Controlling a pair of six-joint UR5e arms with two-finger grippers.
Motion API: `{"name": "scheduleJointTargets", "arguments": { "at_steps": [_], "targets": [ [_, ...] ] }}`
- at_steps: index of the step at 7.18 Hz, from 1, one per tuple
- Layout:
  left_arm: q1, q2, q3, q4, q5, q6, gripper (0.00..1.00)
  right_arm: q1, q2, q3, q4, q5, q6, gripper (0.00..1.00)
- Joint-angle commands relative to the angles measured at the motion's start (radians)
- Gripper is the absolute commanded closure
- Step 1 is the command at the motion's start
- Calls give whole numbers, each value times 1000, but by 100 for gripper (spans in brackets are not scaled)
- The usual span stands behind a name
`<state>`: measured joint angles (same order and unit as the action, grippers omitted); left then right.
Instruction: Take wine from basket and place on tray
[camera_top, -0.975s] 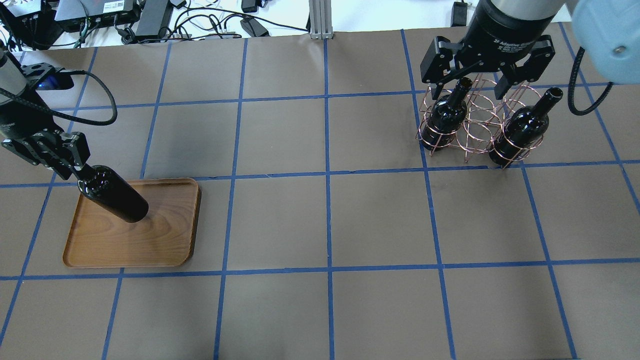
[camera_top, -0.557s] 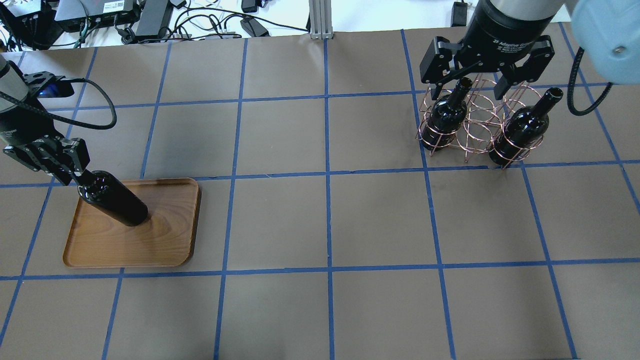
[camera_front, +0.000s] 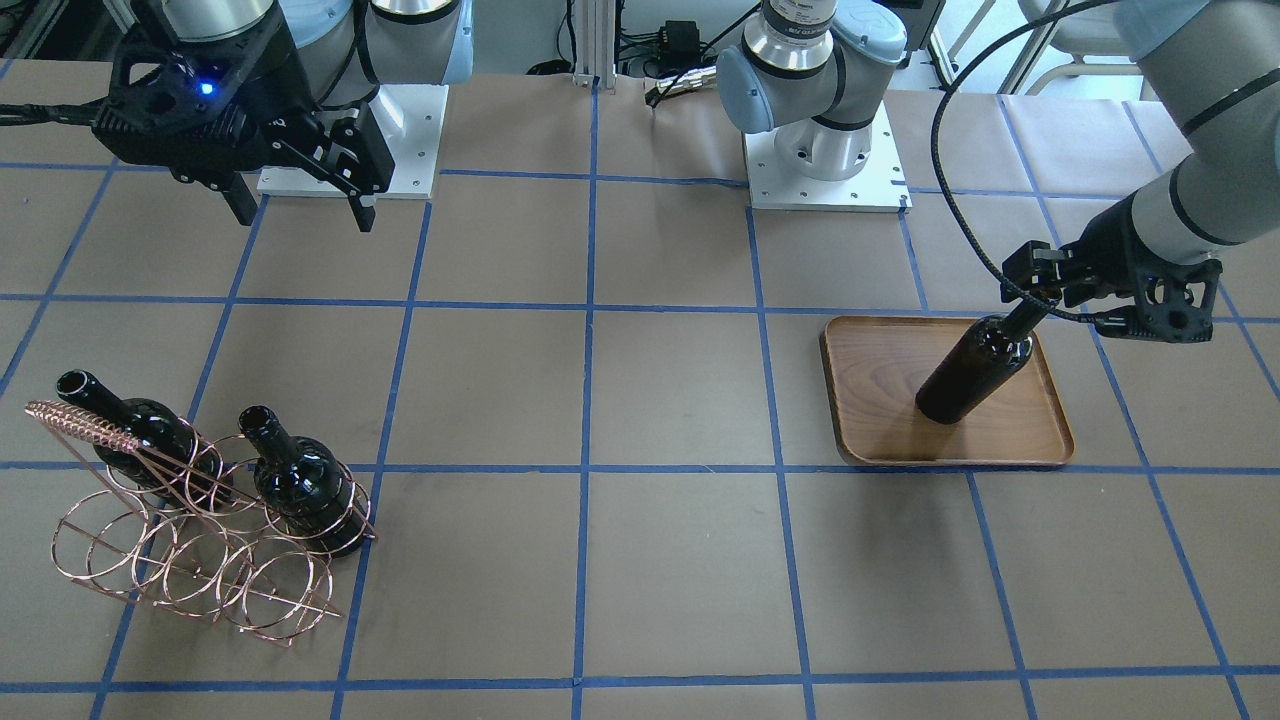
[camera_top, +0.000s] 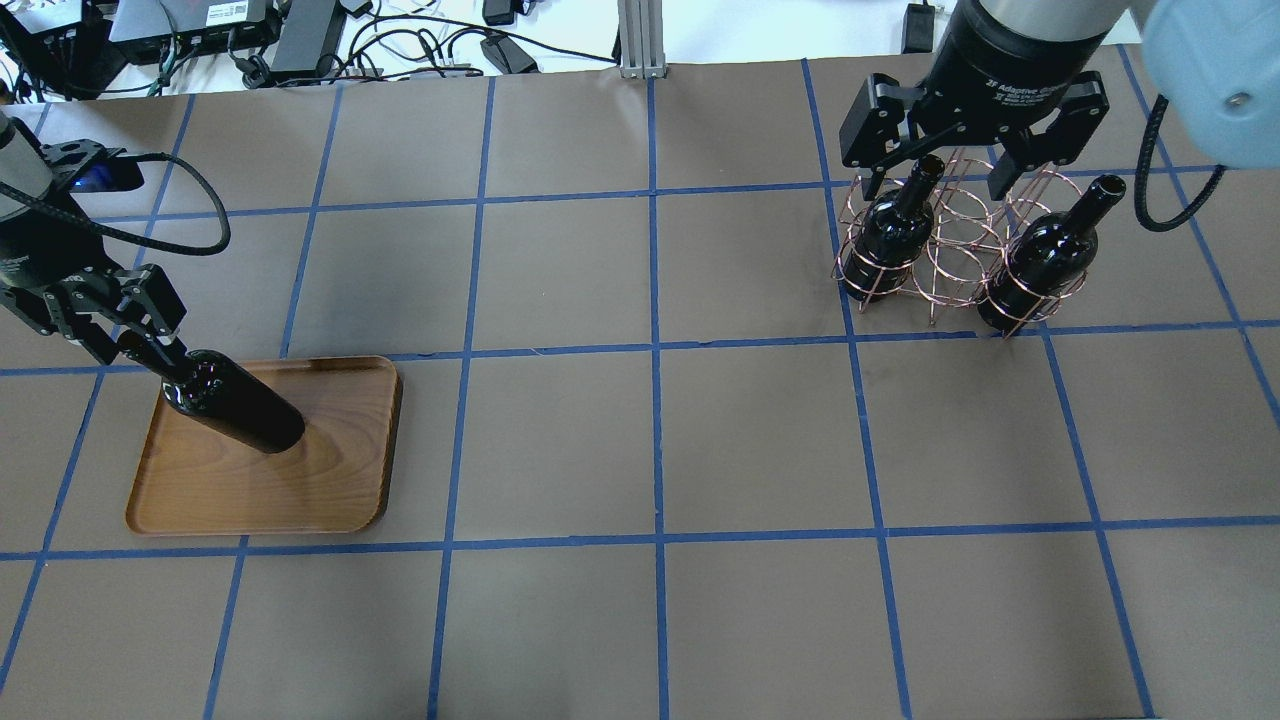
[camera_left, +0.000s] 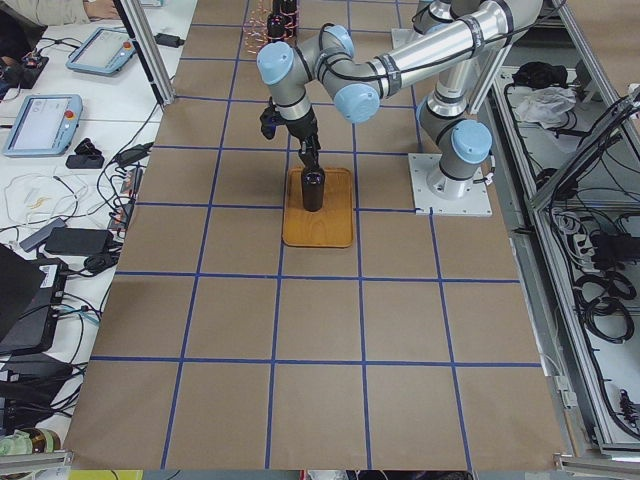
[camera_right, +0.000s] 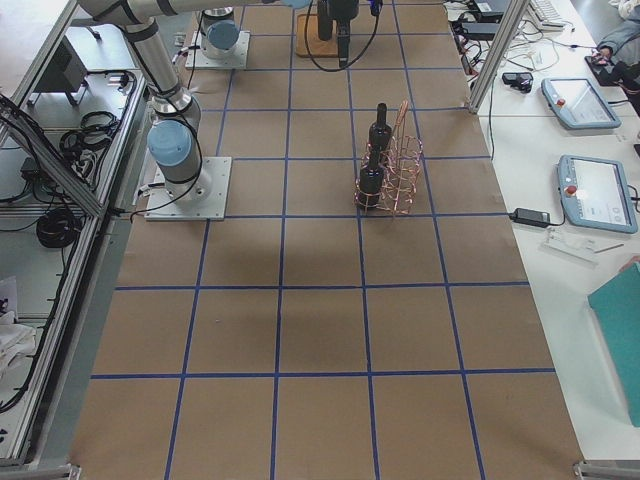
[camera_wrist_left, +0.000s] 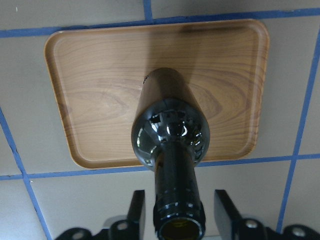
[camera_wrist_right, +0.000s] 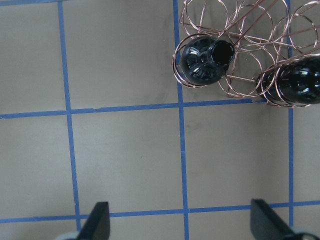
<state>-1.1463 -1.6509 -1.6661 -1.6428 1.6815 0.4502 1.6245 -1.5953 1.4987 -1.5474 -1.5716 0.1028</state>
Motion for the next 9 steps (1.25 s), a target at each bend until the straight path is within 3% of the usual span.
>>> {"name": "scheduleJointTargets", "arguments": {
  "at_steps": [1,3,7,9],
  "targets": [
    [-21,37,53,-23,-12,-80,0,0,0,0,1,-1,0,0],
    [-103,46,132,-69,-78,-199,0,0,0,0,1,1,0,0],
    [-503,124,125,-62,-86,-488,0,0,0,2,3,-1,-2,0],
    [-533,138,126,-58,-89,-480,0,0,-6,9,1,-1,0,0]
  ]
}}
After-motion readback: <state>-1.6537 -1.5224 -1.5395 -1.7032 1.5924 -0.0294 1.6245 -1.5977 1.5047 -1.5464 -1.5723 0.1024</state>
